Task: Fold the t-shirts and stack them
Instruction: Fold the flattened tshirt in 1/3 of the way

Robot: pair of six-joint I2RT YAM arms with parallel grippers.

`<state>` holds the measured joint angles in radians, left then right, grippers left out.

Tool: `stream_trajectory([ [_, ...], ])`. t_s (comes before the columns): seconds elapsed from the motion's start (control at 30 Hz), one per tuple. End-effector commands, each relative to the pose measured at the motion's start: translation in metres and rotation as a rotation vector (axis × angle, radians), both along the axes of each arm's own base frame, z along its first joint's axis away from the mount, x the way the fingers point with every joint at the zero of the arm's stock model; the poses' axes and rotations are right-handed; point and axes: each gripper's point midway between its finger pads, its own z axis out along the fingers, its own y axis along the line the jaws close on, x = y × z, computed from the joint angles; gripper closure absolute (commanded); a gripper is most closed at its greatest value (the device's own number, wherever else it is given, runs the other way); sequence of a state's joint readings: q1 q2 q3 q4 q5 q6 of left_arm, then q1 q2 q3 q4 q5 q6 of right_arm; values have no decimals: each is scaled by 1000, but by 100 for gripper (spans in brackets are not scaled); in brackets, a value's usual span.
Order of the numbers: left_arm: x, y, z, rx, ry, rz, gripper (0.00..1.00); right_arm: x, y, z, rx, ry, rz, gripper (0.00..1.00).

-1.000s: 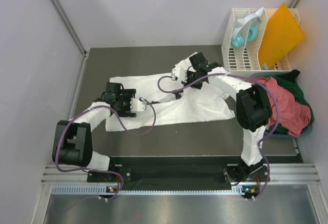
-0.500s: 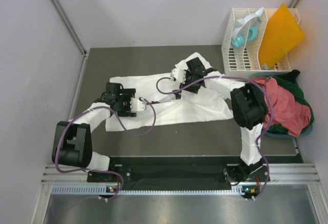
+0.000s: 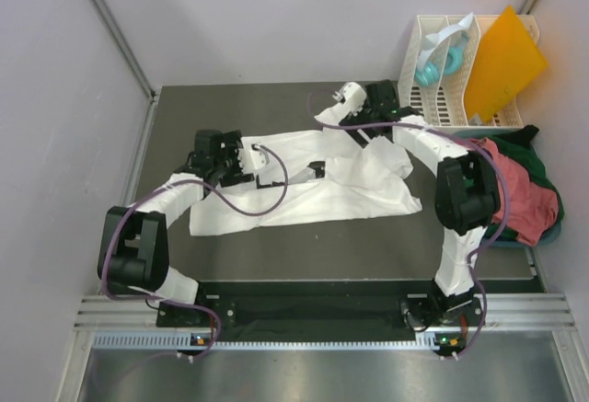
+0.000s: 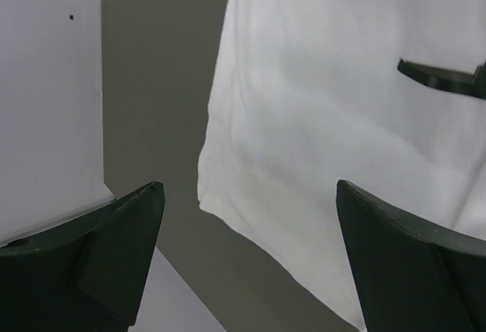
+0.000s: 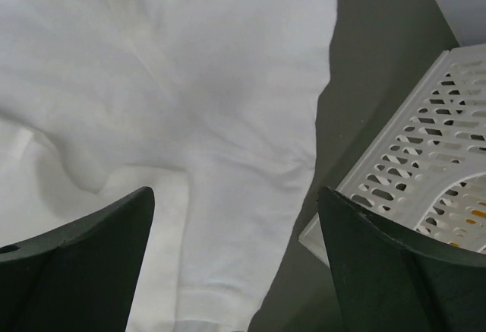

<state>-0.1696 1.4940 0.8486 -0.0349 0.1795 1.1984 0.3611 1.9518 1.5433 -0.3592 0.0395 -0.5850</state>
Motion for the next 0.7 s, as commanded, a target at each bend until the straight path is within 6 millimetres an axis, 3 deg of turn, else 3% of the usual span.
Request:
stream_trajectory([
  [0.0,30,-27,44,-109,-90,31,1,24,-19,33,185,-24,-106,11],
  [0.03,28,-34,42,-133,-56,15,1,20,-27,27,212,24,-107,11],
  [0.07,27,-42,41,-156,-26,-5,1,17,-13,24,289,82,-30,11],
  [0.1,23,-59,38,-198,40,-46,1,8,-13,16,313,151,-5,12],
  [0.13,19,-68,36,-219,81,-72,1,10,-16,20,346,170,13,13],
  [0.2,15,-95,34,-237,151,-139,1,-6,-9,-3,392,313,89,18],
  [0.37,5,-135,39,-228,212,-223,1,-10,-12,-22,440,413,173,31],
  [0.67,-11,-139,41,-127,199,-286,1,-21,-12,-49,498,538,211,34],
])
